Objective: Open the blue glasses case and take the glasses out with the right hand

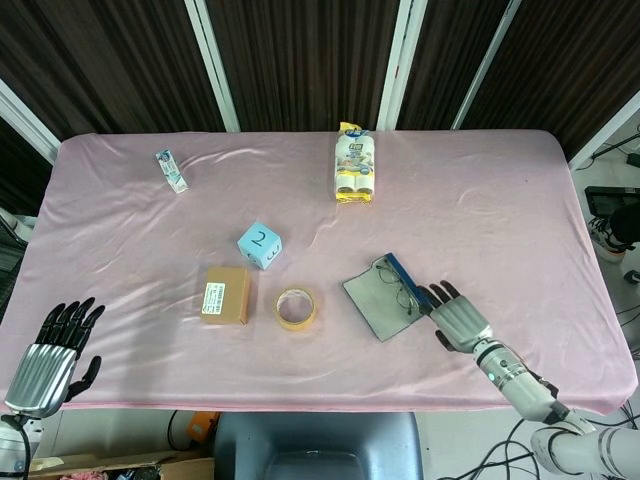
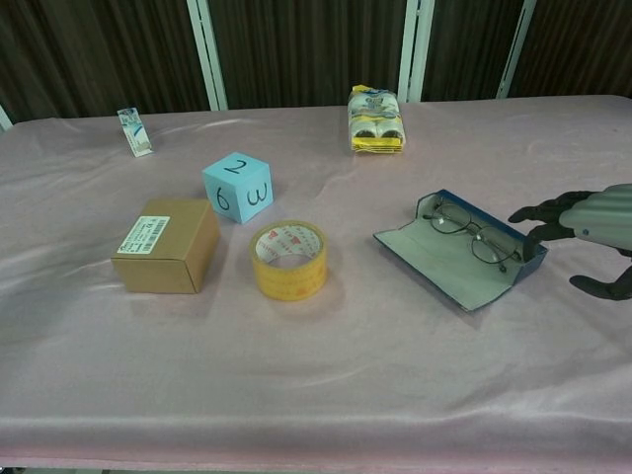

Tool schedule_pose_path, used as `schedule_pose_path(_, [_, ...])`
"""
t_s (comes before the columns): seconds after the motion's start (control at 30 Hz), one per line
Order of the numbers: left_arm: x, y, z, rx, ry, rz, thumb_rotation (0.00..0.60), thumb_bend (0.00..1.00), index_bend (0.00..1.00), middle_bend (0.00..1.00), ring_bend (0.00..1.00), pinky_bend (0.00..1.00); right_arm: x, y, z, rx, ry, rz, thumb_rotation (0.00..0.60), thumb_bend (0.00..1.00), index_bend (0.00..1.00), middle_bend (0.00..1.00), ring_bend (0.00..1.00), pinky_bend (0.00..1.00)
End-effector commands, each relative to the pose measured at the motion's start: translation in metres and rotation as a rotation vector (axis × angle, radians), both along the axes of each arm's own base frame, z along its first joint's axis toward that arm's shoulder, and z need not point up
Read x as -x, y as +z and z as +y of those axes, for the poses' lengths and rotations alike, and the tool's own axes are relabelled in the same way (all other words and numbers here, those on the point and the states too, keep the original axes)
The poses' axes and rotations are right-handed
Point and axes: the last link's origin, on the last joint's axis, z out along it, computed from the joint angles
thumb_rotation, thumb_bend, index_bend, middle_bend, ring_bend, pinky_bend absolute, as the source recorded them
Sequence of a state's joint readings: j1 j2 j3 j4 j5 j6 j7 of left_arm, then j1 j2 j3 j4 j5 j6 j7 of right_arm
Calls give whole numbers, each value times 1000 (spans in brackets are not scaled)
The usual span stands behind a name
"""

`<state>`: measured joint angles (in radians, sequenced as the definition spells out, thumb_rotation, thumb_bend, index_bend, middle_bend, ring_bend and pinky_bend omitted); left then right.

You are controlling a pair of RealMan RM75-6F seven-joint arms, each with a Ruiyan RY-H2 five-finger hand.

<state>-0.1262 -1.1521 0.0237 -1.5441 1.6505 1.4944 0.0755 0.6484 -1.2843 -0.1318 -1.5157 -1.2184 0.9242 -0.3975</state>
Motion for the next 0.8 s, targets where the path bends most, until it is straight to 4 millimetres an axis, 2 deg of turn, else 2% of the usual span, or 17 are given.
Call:
schedule_pose_path(0.03, [0,-1,1,1,3,3,600,422,0,0,0,42,13,6,-2,19,-20,7,600,628,403,121,0,0])
schedule_pose_path(0.23, [0,-4,3,6,10,11,600,422,0,0,0,43,29,7,-15,55,-45,27,600,628,403,121,0,0])
schedule_pose_path(0.37, [0,-5,5,6,17,13,600,422,0,0,0,43,33,6,-34,100,-54,44,600,628,403,121,0,0])
schedule_pose_path(0.63, [1,-6,8,6,29,17,600,423,0,0,0,43,24,-7,-75,127,-98,45,600,628,401,121,0,0])
schedule_pose_path(0.8, [3,-4,8,-1,39,14,600,422,0,0,0,45,19,-12,-84,136,-79,62,600,628,399,121,0,0])
